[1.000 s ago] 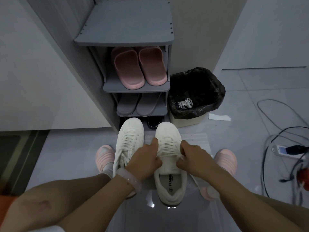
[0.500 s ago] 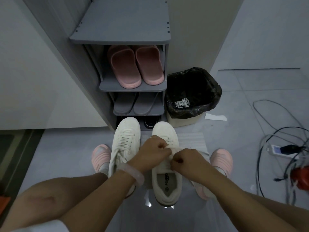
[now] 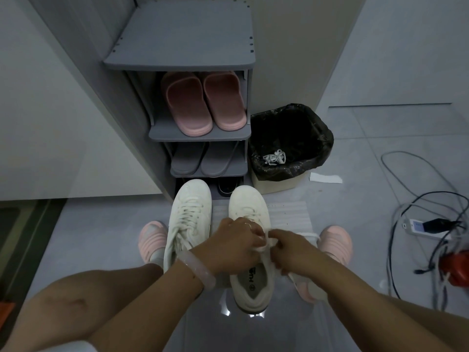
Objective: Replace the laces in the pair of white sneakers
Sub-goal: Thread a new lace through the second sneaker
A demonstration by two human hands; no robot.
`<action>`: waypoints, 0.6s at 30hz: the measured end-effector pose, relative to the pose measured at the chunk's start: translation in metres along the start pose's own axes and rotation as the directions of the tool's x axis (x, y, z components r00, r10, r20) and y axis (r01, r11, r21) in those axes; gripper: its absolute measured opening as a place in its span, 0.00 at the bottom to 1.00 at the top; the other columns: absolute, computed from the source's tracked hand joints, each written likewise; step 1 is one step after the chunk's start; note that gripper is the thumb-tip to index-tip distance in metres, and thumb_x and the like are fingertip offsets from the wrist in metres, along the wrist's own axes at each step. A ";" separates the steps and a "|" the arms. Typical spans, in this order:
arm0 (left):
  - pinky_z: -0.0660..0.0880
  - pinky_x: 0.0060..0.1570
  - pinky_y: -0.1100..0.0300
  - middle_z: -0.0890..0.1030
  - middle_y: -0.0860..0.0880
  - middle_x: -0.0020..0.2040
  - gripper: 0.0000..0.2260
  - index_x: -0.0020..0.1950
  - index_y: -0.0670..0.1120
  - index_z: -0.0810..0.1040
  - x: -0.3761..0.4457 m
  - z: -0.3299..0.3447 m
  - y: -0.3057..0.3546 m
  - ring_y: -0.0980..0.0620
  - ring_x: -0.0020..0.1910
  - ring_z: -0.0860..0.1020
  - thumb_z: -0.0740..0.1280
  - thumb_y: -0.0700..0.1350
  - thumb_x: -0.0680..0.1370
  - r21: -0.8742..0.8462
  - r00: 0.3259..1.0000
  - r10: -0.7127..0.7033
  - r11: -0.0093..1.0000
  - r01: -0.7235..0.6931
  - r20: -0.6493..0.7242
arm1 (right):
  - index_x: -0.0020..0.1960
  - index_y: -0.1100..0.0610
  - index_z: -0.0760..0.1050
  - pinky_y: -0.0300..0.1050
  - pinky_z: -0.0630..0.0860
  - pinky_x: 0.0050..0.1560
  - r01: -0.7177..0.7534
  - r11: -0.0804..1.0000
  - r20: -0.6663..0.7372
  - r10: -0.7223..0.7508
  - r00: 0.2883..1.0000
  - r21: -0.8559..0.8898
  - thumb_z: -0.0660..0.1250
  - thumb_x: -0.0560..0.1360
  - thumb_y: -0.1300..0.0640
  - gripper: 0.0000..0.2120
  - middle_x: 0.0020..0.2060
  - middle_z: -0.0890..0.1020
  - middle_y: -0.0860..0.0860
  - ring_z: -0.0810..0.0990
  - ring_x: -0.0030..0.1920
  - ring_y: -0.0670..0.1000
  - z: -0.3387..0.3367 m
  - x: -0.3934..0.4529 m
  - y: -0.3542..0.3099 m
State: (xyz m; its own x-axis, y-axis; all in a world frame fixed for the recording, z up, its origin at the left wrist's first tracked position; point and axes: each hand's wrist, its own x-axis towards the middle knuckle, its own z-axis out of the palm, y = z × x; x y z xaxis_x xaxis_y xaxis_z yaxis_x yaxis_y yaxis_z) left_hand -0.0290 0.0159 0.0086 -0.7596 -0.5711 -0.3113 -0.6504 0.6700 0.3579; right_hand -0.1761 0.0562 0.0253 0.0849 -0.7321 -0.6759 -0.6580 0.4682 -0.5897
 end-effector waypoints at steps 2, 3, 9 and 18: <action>0.61 0.56 0.54 0.69 0.52 0.67 0.15 0.61 0.50 0.75 -0.001 0.004 0.000 0.50 0.66 0.65 0.59 0.48 0.76 0.066 1.000 0.028 0.997 -0.028 -0.007 | 0.57 0.59 0.74 0.43 0.78 0.42 0.004 0.985 -0.053 0.006 0.999 0.173 0.57 0.76 0.65 0.12 0.46 0.78 0.55 0.77 0.42 0.52 -0.002 0.002 0.000; 0.59 0.58 0.53 0.67 0.52 0.69 0.16 0.63 0.50 0.74 -0.002 0.006 0.000 0.49 0.67 0.63 0.58 0.49 0.77 0.078 1.000 0.026 0.997 -0.026 0.002 | 0.54 0.61 0.75 0.43 0.77 0.42 -0.023 0.955 -0.054 0.041 0.998 0.296 0.57 0.76 0.66 0.11 0.45 0.78 0.56 0.77 0.43 0.52 -0.001 0.002 0.000; 0.43 0.70 0.46 0.60 0.50 0.74 0.23 0.72 0.49 0.63 0.000 0.012 0.005 0.51 0.74 0.52 0.57 0.50 0.78 0.090 0.996 -0.026 0.996 0.018 0.086 | 0.49 0.59 0.77 0.42 0.74 0.40 -0.116 0.449 0.033 0.189 0.981 0.886 0.61 0.75 0.63 0.06 0.42 0.80 0.57 0.77 0.40 0.52 0.002 0.003 -0.002; 0.36 0.69 0.39 0.61 0.50 0.73 0.22 0.71 0.46 0.64 0.001 0.007 0.014 0.51 0.75 0.50 0.56 0.54 0.79 0.152 0.989 -0.046 0.988 0.024 0.140 | 0.35 0.56 0.70 0.44 0.73 0.51 0.256 0.025 -0.257 0.134 0.957 0.966 0.57 0.80 0.56 0.15 0.29 0.80 0.49 0.79 0.41 0.49 -0.039 0.000 -0.014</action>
State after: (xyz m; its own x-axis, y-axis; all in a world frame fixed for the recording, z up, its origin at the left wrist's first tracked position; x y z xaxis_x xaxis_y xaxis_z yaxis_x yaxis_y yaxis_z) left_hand -0.0388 0.0277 0.0064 -0.7211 -0.5291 -0.4473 -0.6602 0.7206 0.2119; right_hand -0.1958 0.0304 0.0511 -0.1986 -0.7652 -0.6124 0.7285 0.3028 -0.6145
